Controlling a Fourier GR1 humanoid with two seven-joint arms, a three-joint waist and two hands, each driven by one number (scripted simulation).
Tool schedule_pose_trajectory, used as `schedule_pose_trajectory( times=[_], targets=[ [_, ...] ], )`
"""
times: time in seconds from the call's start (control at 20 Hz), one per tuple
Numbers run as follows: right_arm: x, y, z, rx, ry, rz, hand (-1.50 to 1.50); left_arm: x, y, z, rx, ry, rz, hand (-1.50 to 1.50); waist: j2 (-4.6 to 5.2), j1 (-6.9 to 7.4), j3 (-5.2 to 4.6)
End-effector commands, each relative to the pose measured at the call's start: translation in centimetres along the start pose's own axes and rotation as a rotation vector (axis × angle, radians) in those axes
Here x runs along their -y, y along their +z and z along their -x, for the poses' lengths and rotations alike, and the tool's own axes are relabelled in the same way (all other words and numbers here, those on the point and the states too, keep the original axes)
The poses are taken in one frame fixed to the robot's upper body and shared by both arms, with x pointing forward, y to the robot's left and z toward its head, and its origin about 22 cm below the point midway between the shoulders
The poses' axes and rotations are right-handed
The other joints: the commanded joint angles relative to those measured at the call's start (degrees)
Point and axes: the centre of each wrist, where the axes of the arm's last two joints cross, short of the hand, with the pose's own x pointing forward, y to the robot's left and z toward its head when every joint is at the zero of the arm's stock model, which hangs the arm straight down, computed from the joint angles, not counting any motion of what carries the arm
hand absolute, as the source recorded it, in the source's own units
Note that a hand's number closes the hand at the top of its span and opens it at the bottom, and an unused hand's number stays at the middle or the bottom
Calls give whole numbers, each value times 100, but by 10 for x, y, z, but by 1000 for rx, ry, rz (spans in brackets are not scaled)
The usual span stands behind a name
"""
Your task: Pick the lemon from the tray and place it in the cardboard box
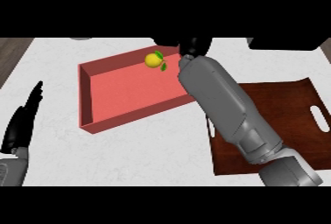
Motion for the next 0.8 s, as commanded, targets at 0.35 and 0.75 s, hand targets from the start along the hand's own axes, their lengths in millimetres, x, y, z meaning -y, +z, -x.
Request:
schedule_pose_trajectory(
  times=[0.35, 0.75],
  targets=[
    [83, 3, 68, -37, 0, 34, -150, -11, 18, 26, -59, 9, -35, 0, -117, -417, -2],
    [166, 54, 92, -65, 61, -70, -150, -27, 15, 21, -47, -1, -56, 0, -103, -406, -5]
  ],
)
